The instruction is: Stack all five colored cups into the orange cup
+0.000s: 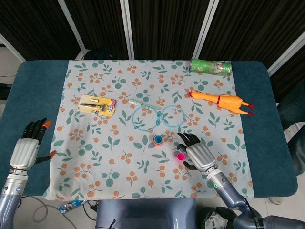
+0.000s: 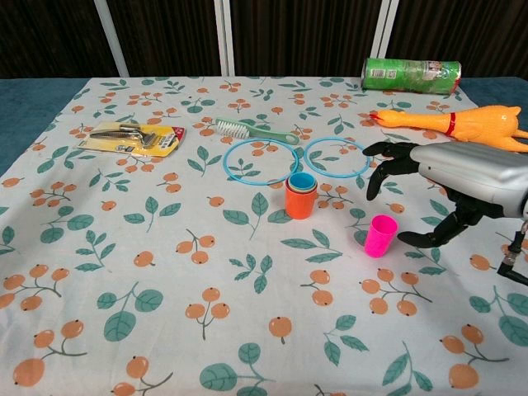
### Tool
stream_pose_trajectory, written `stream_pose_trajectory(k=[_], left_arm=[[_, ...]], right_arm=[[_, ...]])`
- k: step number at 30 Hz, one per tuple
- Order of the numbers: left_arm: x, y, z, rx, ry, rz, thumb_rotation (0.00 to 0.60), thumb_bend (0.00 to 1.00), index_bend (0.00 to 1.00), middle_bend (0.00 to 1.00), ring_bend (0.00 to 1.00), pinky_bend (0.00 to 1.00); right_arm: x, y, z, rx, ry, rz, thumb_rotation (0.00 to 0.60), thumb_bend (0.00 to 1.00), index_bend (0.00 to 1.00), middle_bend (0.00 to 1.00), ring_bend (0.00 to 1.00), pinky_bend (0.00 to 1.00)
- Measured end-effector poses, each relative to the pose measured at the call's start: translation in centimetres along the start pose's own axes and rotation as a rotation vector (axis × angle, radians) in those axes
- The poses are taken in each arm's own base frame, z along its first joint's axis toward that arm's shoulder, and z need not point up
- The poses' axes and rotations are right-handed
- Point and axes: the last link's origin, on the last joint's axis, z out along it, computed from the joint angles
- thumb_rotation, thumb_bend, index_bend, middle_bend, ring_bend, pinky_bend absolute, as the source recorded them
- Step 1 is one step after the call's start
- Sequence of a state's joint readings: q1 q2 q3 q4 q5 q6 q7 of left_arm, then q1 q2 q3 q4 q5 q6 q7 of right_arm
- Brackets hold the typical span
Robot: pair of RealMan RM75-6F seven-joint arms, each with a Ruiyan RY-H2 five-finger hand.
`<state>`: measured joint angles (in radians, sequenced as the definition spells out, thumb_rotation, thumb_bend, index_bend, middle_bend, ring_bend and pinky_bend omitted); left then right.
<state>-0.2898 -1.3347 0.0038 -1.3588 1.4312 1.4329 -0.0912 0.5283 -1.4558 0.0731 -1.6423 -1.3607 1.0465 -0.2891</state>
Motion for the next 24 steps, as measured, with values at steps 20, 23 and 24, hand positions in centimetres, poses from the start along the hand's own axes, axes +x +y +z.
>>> stream_pose_trajectory(k=[20,23,24], left_arm=[[-0.09,0.13,-0.08,0.0,0.009,0.002,0.6,0.16,0.1,0.0,0.0,0.0],[-0.11,0.11,-0.08,0.001,0.01,0.001,0.6,0.16,0.1,0.0,0.0,0.0],[-0.1,0.08,-0.08,0.003,0.011,0.002,0.6,0.16,0.1,0.0,0.0,0.0]], right_arm=[[-0.64,0.27,0.1,-0.012,-0.004,0.007,0.6,0.39,0.36,0.0,0.0,0.12],[-0.73,0.25,0.12,-0.012,-0.007,0.007,0.6,0.39,0.37,0.0,0.0,0.12],[-0.77,0.23,0.12,-0.012,-0.008,0.007,0.6,0.39,0.37,0.0,0.0,0.12]])
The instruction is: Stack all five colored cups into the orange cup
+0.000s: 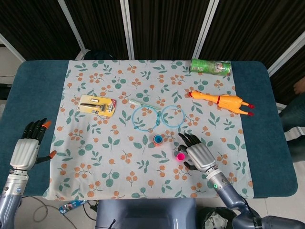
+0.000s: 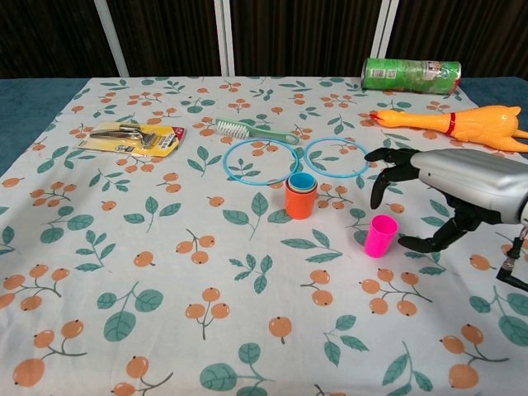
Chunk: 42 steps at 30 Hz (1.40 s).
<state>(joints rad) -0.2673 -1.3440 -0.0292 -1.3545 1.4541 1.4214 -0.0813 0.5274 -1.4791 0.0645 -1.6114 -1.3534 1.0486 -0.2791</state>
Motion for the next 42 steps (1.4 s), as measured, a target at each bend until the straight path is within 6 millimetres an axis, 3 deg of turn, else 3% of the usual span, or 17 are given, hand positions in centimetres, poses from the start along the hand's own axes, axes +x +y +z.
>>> stream_pose_trajectory(k=[42], left_arm=[[0.0,-0.3,0.1,0.022,0.011,0.011,0.6,0.16,0.1,0.0,0.0,0.0]], right_arm=[[-0.5,-0.8,1.5,-0.003,-0.003,0.006,0.6,0.39,0.48,0.0,0.0,0.14]])
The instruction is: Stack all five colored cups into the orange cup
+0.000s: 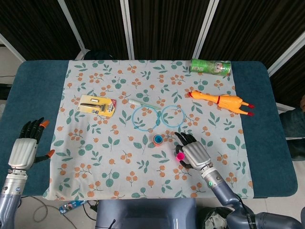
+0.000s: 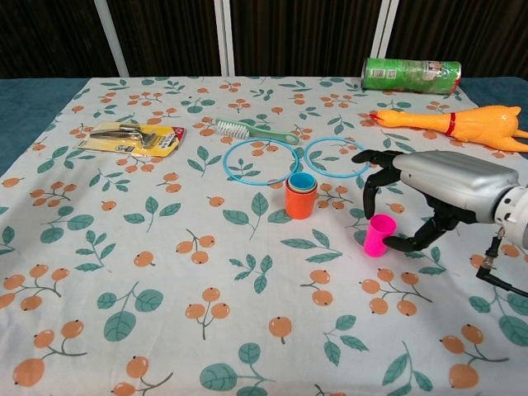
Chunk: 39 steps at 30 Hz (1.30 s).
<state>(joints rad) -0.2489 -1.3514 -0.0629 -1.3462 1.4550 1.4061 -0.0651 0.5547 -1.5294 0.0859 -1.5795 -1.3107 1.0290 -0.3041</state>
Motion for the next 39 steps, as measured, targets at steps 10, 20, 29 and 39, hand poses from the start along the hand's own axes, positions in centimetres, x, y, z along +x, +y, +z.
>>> stream_pose_trajectory(k=[10,20,29,39], left_arm=[[0.0,0.0,0.0,0.001,0.003,0.0,0.6,0.16,0.1,0.0,0.0,0.0],[0.1,0.0,-0.1,0.004,0.008,0.0,0.6,0.16,0.1,0.0,0.0,0.0],[0.2,-0.1,-0.1,0.01,0.008,-0.001,0.6,0.16,0.1,0.0,0.0,0.0],[0.3,-0.1,0.0,0.016,0.014,-0.004,0.6,0.16,0.1,0.0,0.0,0.0]], right_arm=[[0.2,0.1,0.0,-0.004,0.002,0.0,0.6,0.39,0.51,0.0,0.0,0.15],[1.5,-0.1,0.1,0.009,0.024,0.003,0.6,0.39,0.51,0.0,0.0,0.15],[4.6,-1.1,1.0,0.033,0.069,0.021,0.6,0.39,0.51,0.0,0.0,0.15],[7.0,-3.1,3.6,0.06,0.072,0.027,0.6,0.39,0.51,0.0,0.0,0.15]])
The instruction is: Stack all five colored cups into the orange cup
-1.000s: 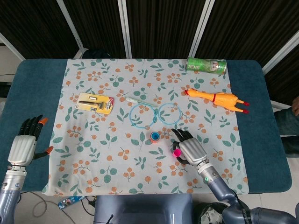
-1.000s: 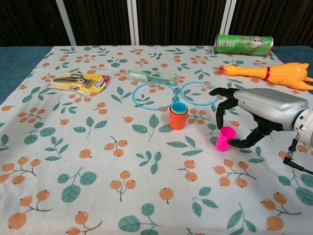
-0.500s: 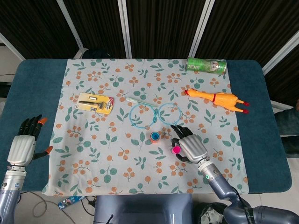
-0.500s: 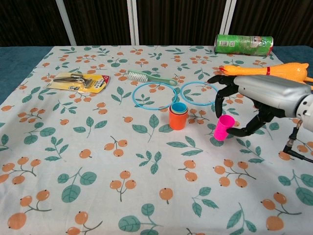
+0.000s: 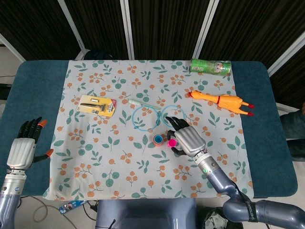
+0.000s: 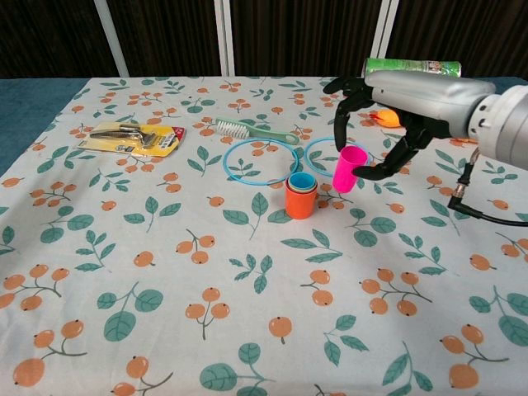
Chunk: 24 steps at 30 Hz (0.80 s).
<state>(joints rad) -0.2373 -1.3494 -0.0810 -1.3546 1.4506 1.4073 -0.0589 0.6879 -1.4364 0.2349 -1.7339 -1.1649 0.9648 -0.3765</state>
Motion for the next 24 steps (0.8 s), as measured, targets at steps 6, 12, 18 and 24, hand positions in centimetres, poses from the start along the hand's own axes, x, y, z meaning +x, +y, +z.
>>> stream_pose_trajectory(k=[6,12,18,24], left_arm=[[0.1,-0.1,0.1,0.003,0.004,0.0,0.6,0.16,0.1,0.0,0.0,0.0],[0.0,-0.2,0.1,0.005,0.0,0.0,0.6,0.16,0.1,0.0,0.0,0.0],[0.0,-0.1,0.1,0.001,-0.002,0.003,0.6,0.16,0.1,0.0,0.0,0.0],[0.0,-0.2,0.1,0.008,0.004,0.015,0.6,0.16,0.1,0.0,0.0,0.0]], right_arm=[[0.0,-1.2,1.9,0.013,-0.003,0.001,0.6,0.39,0.51,0.0,0.0,0.15],[-0.1,-1.9,3.1,0.012,-0.004,0.008,0.6,0.39,0.51,0.0,0.0,0.15],[-0.3,-2.3,3.9,0.012,-0.01,0.014,0.6,0.39,0.51,0.0,0.0,0.15],[-0.8,-2.5,4.5,0.007,-0.017,-0.002,0.6,0.39,0.51,0.0,0.0,0.15]])
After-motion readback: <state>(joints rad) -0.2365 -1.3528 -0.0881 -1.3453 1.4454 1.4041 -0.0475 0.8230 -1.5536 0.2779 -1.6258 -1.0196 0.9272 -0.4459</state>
